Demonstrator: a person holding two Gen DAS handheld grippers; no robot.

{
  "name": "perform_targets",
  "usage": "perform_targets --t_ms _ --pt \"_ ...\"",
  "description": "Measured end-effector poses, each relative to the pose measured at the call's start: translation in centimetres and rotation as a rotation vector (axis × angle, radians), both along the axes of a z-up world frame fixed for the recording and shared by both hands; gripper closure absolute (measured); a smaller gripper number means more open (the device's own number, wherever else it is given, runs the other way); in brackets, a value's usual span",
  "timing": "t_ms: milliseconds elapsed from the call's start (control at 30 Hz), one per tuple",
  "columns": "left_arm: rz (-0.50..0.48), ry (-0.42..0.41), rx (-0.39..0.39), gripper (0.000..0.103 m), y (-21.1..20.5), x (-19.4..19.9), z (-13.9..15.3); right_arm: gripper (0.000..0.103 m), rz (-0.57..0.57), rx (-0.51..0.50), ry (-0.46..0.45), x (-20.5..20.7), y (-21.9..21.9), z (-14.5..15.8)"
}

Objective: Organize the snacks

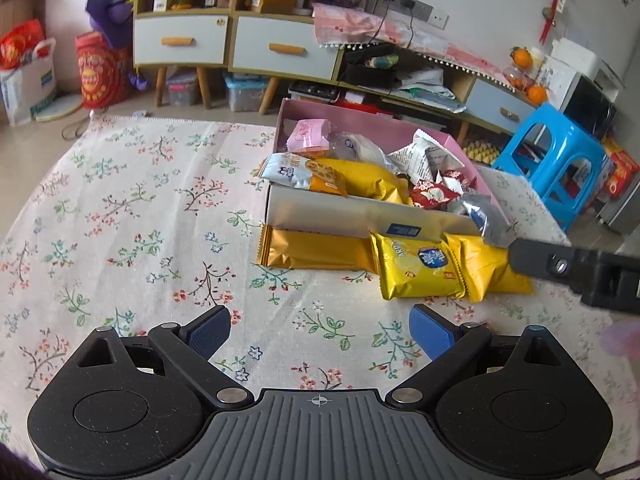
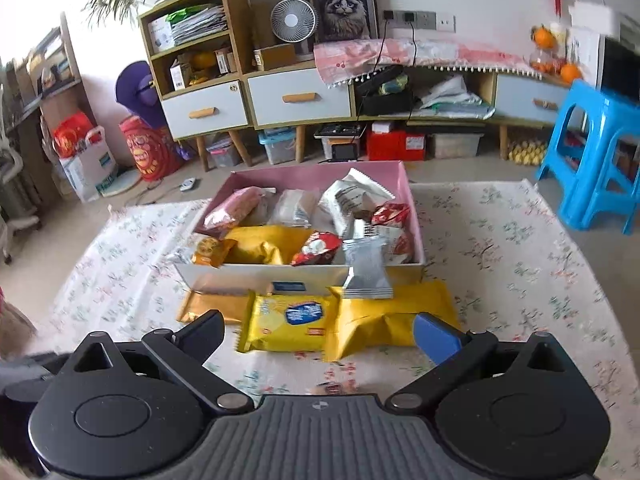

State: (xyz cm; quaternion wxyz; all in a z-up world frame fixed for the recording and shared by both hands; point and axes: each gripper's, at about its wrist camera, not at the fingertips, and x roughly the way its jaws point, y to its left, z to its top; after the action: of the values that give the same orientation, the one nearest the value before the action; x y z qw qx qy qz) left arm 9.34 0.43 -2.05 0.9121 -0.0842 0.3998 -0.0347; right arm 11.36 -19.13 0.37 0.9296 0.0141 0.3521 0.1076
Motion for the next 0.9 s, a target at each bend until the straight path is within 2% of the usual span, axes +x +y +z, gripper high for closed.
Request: perform_targets --t_ms 133,300,533,633,700,900 --pt "-0.042 -0.001 0.046 0.006 -1.2 0.0 -0.5 0.01 -0.003 -0.022 -0.028 0.0 -1.0 -0.1" --pt "-0.126 -0.023 0.065 0.006 -2.9 -0.1 -0.9 0.01 0.002 -0.029 -0.017 0.6 -2.3 -0.9" --pt "-0.218 -0.148 0.039 0.006 -3.4 1.5 -1.2 0.01 0.038 -0.063 0.015 1.5 -3.5 -2.6" --pt "-0.263 -0.187 0.088 0.006 -3.2 2.3 -1.6 0.01 0.04 -0.072 0.018 1.8 -4.0 -3.1" --pt "-0.266 -0.19 0.111 0.007 -2.8 2.6 -2.0 0.01 0.042 -0.067 0.026 1.9 -4.2 -3.4" --pt "-0.332 -0.158 0.054 0.011 -2.2 3.4 -2.9 0.011 0.086 -0.061 0.075 1.4 -4.2 -4.2"
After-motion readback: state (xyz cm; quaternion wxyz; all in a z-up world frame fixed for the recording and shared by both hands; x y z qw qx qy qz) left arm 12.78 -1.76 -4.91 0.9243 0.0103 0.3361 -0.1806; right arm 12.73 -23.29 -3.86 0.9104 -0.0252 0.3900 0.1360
